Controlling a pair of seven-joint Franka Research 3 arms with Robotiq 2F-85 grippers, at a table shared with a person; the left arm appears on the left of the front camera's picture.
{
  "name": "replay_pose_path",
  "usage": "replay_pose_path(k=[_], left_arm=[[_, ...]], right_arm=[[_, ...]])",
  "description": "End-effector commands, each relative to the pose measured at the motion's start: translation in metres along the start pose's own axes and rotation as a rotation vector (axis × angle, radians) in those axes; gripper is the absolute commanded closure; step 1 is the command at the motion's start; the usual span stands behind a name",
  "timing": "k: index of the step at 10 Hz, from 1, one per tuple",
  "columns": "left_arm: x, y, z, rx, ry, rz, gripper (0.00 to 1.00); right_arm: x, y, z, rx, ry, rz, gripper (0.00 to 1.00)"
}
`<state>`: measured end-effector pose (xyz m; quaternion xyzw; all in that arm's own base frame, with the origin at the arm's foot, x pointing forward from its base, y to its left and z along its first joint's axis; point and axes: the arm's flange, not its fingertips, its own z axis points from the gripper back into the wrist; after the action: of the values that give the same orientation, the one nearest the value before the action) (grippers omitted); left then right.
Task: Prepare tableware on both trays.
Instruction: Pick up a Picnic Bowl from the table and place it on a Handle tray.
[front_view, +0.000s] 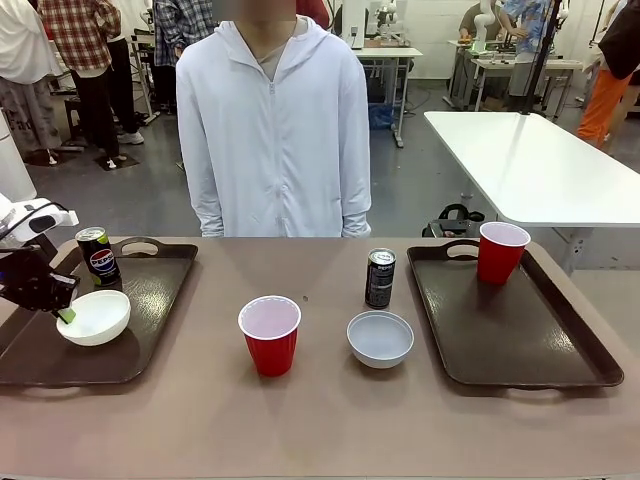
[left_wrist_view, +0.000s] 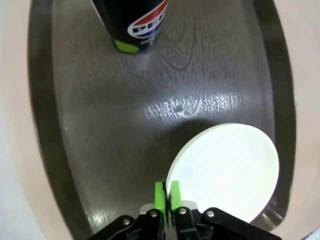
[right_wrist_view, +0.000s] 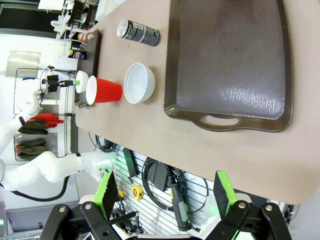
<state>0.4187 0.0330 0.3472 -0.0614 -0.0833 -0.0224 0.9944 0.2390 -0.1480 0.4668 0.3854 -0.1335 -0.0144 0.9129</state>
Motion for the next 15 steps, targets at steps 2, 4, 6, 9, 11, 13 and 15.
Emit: replay_pose_path(k=[2, 4, 6, 9, 11, 13, 15], left_arm=[[0.002, 0.000, 0.008, -0.001, -0.005, -0.009, 0.00], [-0.003, -0.005, 0.029, -0.004, 0.022, -0.019, 0.00], [-0.013, -0.013, 0.058, -0.001, 0.037, -0.064, 0.00], [-0.025, -0.024, 0.095, 0.068, 0.100, -0.085, 0.13], [-0.032, -0.029, 0.116, 0.104, 0.131, -0.089, 0.00], [-0.030, -0.033, 0.131, 0.127, 0.120, -0.057, 0.00], [-0.018, -0.038, 0.124, 0.218, 0.071, 0.035, 0.00]], right_arm=[[0.000, 0.000, -0.001, 0.019, -0.003, 0.005, 0.00], [0.000, 0.000, -0.001, 0.019, -0.003, 0.005, 0.00], [0.000, 0.000, -0.001, 0.019, -0.003, 0.005, 0.00], [0.000, 0.000, -0.001, 0.019, -0.003, 0.005, 0.00], [0.000, 0.000, -0.001, 0.019, -0.003, 0.005, 0.00], [0.000, 0.000, -0.001, 0.019, -0.003, 0.005, 0.00], [0.000, 0.000, -0.001, 0.019, -0.003, 0.005, 0.00]])
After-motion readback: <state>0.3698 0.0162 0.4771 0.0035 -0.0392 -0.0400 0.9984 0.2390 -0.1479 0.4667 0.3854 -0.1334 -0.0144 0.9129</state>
